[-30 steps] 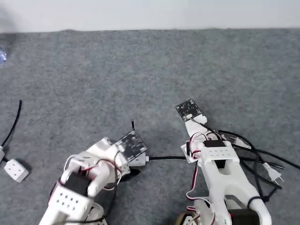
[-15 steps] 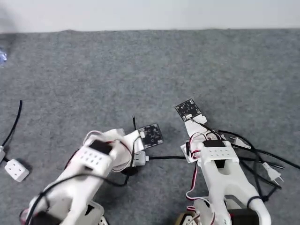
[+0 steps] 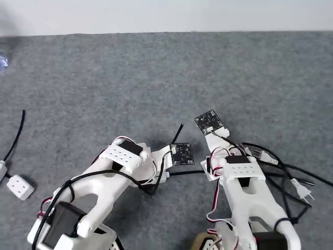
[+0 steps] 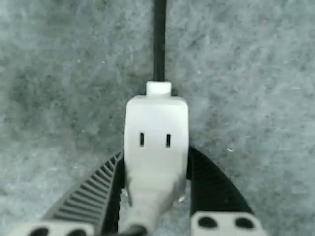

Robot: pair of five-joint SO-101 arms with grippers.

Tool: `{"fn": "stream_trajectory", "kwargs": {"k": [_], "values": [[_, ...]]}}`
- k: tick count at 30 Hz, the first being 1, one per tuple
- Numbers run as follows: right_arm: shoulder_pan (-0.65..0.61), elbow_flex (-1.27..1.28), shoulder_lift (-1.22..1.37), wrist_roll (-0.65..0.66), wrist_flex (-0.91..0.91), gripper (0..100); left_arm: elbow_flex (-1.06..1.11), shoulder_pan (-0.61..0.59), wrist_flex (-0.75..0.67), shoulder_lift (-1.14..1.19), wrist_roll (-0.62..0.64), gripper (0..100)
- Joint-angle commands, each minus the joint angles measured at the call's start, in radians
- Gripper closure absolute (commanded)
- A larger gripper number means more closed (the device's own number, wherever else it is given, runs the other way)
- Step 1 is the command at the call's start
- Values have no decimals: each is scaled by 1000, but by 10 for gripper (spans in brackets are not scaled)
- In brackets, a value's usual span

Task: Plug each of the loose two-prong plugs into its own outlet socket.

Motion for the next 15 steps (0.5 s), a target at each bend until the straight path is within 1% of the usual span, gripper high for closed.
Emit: {"fn": "stream_trajectory", "kwargs": {"k": [1, 5, 7, 9, 13, 15], "values": [[4, -60, 1, 11, -21, 630, -44, -9, -11, 3, -12, 988], [28, -60, -4, 11, -22, 630, -108, -35, -5, -15, -2, 988], [35, -60, -5, 11, -22, 630, -153, -69, 20, -66, 43, 988], [35, -61, -5, 11, -22, 630, -205, -92, 87, -146, 68, 988], [33, -61, -4, 11, -24, 630, -318, -101, 287, -348, 66, 988], [33, -61, -4, 11, -24, 630, -374, -103, 338, -433, 64, 988]]}}
